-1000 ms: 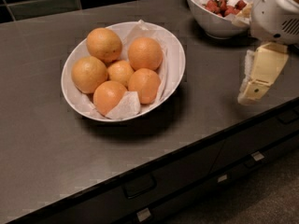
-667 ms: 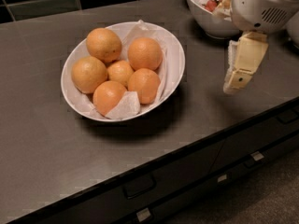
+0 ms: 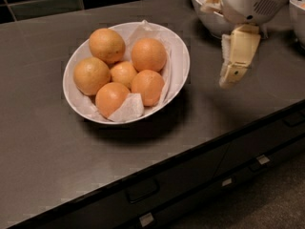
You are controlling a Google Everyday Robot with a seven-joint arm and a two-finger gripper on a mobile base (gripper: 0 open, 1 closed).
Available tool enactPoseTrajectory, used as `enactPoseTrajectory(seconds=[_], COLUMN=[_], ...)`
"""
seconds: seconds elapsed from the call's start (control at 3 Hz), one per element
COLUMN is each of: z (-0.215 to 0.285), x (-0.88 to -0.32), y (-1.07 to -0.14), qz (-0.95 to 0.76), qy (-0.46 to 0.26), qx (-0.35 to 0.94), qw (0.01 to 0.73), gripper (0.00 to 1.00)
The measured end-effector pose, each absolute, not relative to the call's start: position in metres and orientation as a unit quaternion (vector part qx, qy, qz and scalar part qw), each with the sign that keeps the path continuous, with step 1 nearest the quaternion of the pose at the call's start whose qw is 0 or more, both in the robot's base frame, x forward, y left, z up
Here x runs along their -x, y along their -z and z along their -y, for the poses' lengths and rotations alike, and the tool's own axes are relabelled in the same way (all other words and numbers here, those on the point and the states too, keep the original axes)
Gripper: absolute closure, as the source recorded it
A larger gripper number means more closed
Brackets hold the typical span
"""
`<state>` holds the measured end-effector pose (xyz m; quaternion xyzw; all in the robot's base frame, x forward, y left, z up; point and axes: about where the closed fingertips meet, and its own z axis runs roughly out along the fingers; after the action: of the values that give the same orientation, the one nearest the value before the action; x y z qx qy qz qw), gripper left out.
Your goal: Pick orange from white bowl
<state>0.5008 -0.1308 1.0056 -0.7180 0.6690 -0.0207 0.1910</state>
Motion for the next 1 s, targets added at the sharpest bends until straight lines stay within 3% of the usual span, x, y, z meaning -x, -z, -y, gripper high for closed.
enactPoseTrajectory(seconds=[0.67, 1.0], z=[0.051, 0.045], x=[-0.550, -0.555], y=[-0.992, -0.994], qz=[-0.569, -0.564], qy=[-0.016, -0.015], qx=[0.799, 0.801], qw=[0.194, 0.200], gripper=[0.00, 0.00])
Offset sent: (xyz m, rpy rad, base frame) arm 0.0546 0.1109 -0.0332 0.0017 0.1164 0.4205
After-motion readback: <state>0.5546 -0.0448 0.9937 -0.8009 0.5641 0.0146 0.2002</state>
